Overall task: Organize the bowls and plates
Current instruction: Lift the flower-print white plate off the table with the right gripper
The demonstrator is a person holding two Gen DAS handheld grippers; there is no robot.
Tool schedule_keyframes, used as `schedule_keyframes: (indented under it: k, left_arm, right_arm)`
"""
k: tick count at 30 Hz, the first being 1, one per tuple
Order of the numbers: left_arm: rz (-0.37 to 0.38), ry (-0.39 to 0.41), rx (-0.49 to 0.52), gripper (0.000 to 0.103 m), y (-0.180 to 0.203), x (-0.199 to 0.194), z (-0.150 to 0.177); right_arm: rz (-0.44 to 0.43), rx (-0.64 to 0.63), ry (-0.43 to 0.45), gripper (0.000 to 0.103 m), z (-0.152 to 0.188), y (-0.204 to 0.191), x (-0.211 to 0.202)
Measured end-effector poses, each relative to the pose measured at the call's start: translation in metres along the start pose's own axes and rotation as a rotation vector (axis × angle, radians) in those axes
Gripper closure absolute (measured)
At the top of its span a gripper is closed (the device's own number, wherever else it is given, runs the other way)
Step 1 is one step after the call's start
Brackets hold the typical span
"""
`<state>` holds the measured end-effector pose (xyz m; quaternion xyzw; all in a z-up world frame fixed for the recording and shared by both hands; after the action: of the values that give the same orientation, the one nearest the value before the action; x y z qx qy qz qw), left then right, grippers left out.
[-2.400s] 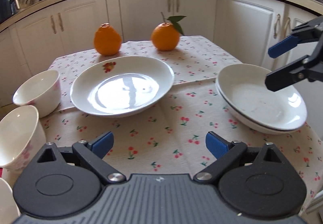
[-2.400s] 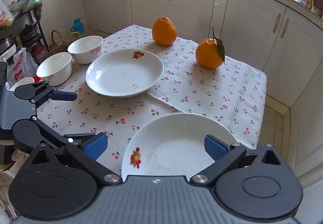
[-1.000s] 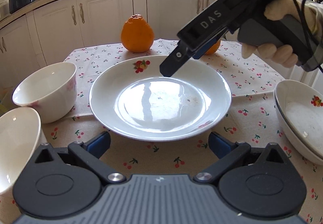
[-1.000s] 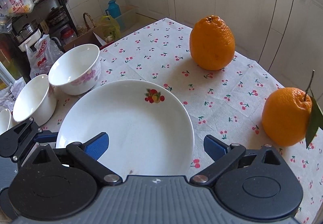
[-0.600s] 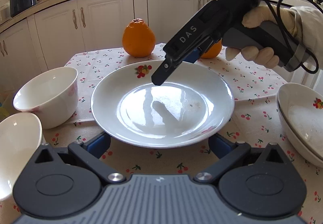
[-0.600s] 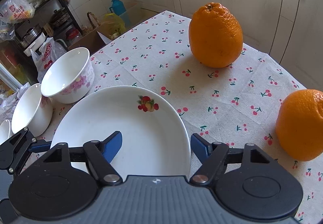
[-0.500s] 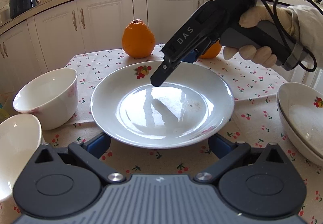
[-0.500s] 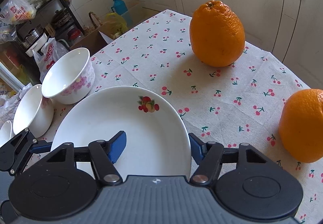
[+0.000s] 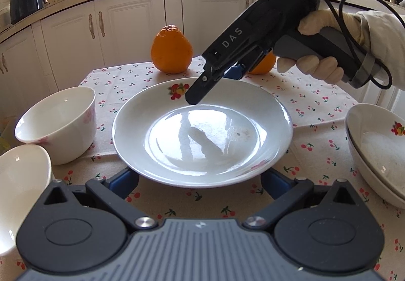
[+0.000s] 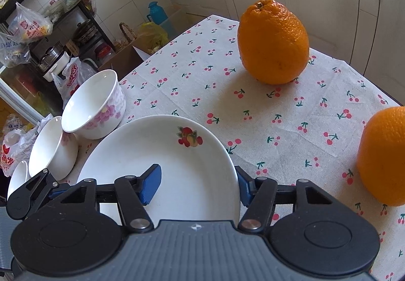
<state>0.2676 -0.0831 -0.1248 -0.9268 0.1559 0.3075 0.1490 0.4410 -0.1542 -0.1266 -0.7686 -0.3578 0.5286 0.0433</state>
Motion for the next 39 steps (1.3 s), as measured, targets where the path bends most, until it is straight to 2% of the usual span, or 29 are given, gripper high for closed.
schedule_keyframes:
  k: [11,19,39]
  left_arm:
    - [0.038,0.014,0.031,0.002,0.001,-0.012,-0.001]
    - [0.101,0.0,0.04,0.002,0.005,-0.025,0.004]
    - [0.141,0.001,0.114,0.002,0.028,-0.064,0.002]
  right_arm:
    - [0.011,0.015,-0.016,0.036,0.014,-0.003,-0.011]
    - [0.008,0.018,-0.006,0.036,0.029,-0.012,-0.026]
    - [0.007,0.041,0.055,0.036,0.065,-0.033,-0.075]
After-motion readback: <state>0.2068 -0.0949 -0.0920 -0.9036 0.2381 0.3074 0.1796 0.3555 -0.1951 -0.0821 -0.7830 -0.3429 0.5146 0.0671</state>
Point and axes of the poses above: each gripper's, at about its wrist camera, not at the fingertips, and x roughly the way its jaws point, y to its right, z to its underside, the point moved 7 cm from there along x, roughly the way its jaws point, and after that the axes turned 10 degrees about x, right-handed, at the moved point
